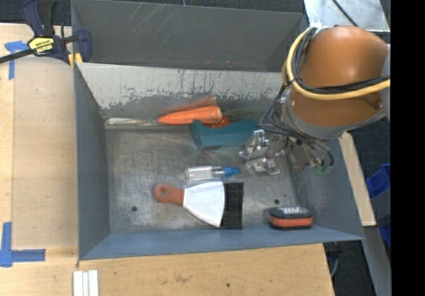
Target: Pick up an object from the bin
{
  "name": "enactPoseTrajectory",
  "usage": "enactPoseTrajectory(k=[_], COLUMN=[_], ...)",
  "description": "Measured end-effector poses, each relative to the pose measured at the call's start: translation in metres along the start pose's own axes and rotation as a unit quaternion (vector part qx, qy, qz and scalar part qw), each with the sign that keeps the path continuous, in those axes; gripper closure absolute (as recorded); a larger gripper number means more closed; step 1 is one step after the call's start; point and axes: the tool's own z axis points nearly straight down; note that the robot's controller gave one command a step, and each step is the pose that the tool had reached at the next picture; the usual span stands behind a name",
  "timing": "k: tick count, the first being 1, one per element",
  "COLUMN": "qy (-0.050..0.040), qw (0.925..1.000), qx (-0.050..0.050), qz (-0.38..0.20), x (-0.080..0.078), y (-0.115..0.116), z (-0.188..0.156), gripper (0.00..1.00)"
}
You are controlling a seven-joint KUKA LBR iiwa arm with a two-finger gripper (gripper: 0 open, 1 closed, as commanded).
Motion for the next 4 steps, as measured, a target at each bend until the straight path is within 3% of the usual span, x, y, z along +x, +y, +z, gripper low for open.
enactPoseTrajectory(k=[1,2,3,4], qy=[-0.0042,0.0022,-0.0007,-0.0054], qw=[0.9981,0.9973,0.9982,0.9713], qx=[0.001,0.000,0.000,0.006], qz=[0.061,0.074,0.061,-0.238], x=[-0.016,-0.019,-0.018,-0.041], y=[-0.001,0.002,0.000,0.017], z=[0.067,0.115,0.112,0.168], gripper=[0.00,0.00,0.00,1.00])
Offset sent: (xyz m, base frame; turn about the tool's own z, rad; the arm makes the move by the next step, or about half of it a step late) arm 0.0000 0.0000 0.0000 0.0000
